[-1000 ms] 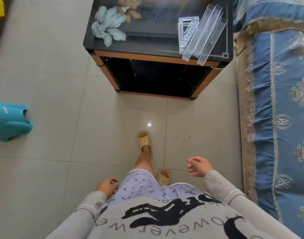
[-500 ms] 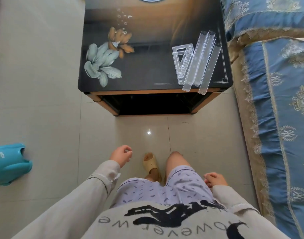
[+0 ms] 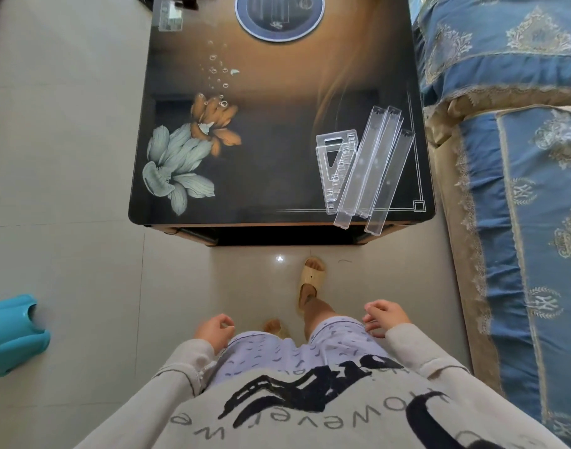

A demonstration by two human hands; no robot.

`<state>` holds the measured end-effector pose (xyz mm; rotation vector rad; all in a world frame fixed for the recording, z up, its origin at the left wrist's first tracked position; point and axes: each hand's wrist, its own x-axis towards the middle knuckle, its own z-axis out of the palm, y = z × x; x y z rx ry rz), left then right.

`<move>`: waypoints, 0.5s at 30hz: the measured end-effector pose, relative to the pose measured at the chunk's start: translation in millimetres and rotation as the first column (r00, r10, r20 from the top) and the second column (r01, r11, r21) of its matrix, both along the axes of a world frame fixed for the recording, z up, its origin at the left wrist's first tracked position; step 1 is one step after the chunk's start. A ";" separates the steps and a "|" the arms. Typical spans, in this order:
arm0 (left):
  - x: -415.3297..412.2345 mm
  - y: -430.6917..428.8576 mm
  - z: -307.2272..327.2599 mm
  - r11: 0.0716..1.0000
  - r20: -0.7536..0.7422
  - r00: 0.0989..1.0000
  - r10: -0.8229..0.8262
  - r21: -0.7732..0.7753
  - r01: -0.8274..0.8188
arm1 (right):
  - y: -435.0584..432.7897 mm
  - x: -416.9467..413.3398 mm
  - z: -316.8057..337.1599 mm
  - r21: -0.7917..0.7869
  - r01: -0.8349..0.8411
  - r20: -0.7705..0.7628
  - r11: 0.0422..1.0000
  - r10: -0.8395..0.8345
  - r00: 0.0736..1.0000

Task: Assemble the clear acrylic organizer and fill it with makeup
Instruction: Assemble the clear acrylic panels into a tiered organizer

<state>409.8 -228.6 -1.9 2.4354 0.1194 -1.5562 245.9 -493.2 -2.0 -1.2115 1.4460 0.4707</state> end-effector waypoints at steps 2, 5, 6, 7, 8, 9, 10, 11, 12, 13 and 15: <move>5.9 -8.3 1.1 0.999 -0.005 1.000 -0.009 0.049 0.009 | -18.1 14.2 1.6 0.002 -0.035 0.008 0.999 0.035 0.999; 14.7 -28.8 0.9 0.997 0.016 0.997 0.069 0.033 -0.070 | -42.9 29.7 0.0 0.006 -0.079 -0.001 0.997 0.079 0.997; 16.9 -35.0 0.8 0.996 0.020 0.996 0.089 0.024 -0.090 | -48.6 32.9 0.0 0.014 -0.087 -0.007 0.996 0.087 0.996; 20.1 -42.0 0.2 0.995 0.018 0.995 0.093 0.021 -0.094 | -54.7 36.3 -0.1 0.020 -0.102 -0.014 0.995 0.102 0.995; 23.2 -48.6 -0.7 0.996 0.013 0.996 0.085 0.019 -0.085 | -59.3 39.2 -0.4 0.024 -0.121 -0.024 0.992 0.121 0.992; 25.9 -55.0 -1.7 0.997 0.010 0.998 0.070 0.018 -0.070 | -63.0 41.3 -1.3 0.028 -0.134 -0.032 0.991 0.134 0.990; 29.1 -61.6 -2.1 0.998 0.011 0.998 0.055 0.014 -0.055 | -66.0 43.1 -2.4 0.033 -0.137 -0.037 0.990 0.138 0.990; 32.0 -67.7 -1.3 0.999 0.013 0.999 0.037 0.006 -0.037 | -67.6 44.9 -3.2 0.036 -0.134 -0.039 0.990 0.136 0.990; 35.7 -74.6 -1.5 1.000 0.018 1.000 0.020 -0.001 -0.020 | -69.3 47.2 -4.0 0.037 -0.130 -0.040 0.991 0.131 0.991; 39.9 -81.8 -1.7 1.000 0.022 1.000 0.006 -0.004 -0.005 | -70.5 49.2 -4.3 0.038 -0.130 -0.041 0.991 0.131 0.991; 48.3 -96.8 -1.1 1.000 0.021 1.000 -0.018 -0.012 0.018 | -71.8 52.8 -5.4 0.042 -0.121 -0.033 0.992 0.123 0.992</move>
